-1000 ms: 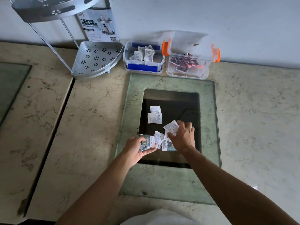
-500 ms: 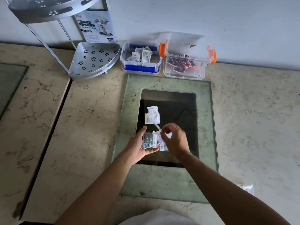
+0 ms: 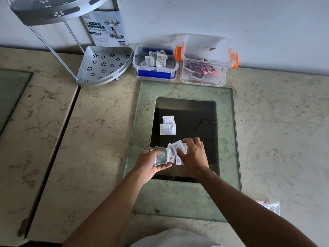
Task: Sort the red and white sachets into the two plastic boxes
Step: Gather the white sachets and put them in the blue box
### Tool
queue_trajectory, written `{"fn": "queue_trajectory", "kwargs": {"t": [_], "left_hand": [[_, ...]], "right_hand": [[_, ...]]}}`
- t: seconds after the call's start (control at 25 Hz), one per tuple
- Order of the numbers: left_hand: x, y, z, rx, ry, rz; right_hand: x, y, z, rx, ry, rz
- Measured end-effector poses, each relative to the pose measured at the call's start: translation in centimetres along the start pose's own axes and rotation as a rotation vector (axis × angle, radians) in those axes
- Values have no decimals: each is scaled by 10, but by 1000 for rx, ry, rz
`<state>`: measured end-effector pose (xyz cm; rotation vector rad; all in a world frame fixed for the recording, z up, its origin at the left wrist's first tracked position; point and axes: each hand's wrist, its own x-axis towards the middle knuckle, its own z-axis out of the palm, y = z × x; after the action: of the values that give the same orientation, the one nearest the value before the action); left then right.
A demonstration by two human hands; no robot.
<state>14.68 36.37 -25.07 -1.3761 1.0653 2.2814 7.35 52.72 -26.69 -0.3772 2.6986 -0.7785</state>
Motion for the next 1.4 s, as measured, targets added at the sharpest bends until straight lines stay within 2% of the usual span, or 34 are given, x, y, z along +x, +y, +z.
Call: {"fn": "queue_trajectory", "kwargs": {"t": [0.12,0.52,0.64,0.76,0.84,0.96,1.04,1.12,1.16,1.2,1.32,1.4], "left_hand": [[-2,-2,-4,10,23,2],[-3,-3,6,16,95,-5],[-3,-2,8,36,74,6],[0,-4,9,64,47,10],[0,-4,10,37,0,7],[1,-5,11,45,-69,46],[2,-4,8,104,-78,73],[3,-4,6,145,-59,89],[3,-3,6,152,-38,91],[2,-3,6,149,-20,88],[2,-2,4,88,-5,69],[3,-2,1,48,13,43]], "right_hand": [[3,5,3,-129,-128,75],[5,-2,6,-125,-118,89],[3,-3,7,35,-101,63],[-4,-11,5,160,-108,-44],[-9,-20,2,202,-172,-119],[-14,-27,-4,292,-384,-203],[-13,-26,-8,450,-373,-63],[-7,-21,-11,604,-229,176],[-2,-17,-12,551,-140,234],[2,-9,-13,395,-84,236],[6,12,-14,-172,-135,88],[7,16,-16,-301,-131,31]]}}
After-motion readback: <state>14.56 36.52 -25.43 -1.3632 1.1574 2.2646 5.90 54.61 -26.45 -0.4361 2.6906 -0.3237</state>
